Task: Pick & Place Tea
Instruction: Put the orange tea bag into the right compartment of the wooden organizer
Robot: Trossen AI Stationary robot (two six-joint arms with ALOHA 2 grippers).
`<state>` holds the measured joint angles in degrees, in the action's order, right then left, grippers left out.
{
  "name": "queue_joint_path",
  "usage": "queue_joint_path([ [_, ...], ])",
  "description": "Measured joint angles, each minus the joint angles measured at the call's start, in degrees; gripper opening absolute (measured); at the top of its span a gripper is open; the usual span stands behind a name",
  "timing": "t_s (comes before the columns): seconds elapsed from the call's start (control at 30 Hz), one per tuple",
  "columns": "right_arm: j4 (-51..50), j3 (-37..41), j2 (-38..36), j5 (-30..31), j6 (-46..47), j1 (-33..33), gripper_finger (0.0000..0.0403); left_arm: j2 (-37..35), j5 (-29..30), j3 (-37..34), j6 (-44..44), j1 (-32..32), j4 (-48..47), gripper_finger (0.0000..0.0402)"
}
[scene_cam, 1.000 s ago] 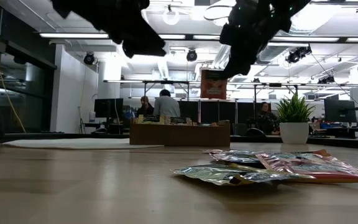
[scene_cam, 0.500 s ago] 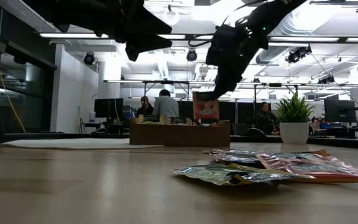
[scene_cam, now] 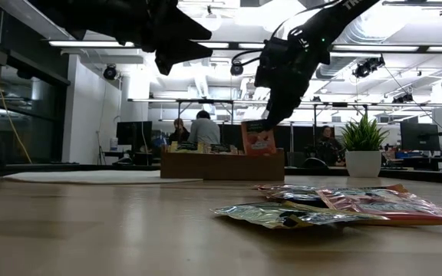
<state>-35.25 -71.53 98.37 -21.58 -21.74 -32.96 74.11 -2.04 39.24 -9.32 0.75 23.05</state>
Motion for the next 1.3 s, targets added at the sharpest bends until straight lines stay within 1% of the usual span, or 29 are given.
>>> queue_joint_path([
  [0.2,-0.52,0.0,0.0,1.72,0.08,0.82,0.0,0.0,0.06,0.0,0.52,0.02,0.0,0.0195],
  [0.57,-0.06,0.0,0.0,1.7,1.42,0.86,0.0006,0.04,0.16,0.0,1.1,0.0,-0.02,0.0195],
  [0.77,-0.06,0.0,0.0,1.83,2.36,0.86,0.004,0.04,-0.54,0.0,1.53,0.0,-0.02,0.0195],
  [0.9,-0.06,0.0,0.0,4.03,3.1,0.88,0.0077,0.04,-1.31,0.0,1.02,0.01,-0.06,0.0195],
  [1.03,-0.63,0.02,-0.33,6.28,7.57,0.88,0.0109,0.07,-0.68,0.0,-1.57,0.0,-1.16,0.0195],
  [1.17,-2.88,0.02,-2.47,6.05,11.58,1.3,0.0122,0.07,-1.49,0.02,-2.96,0.0,-2.25,0.0195],
  [1.3,-6.13,0.02,-5.75,6.25,14.52,3.92,0.0123,0.94,-1.56,0.08,-3.54,0.0,-4.61,0.0195],
])
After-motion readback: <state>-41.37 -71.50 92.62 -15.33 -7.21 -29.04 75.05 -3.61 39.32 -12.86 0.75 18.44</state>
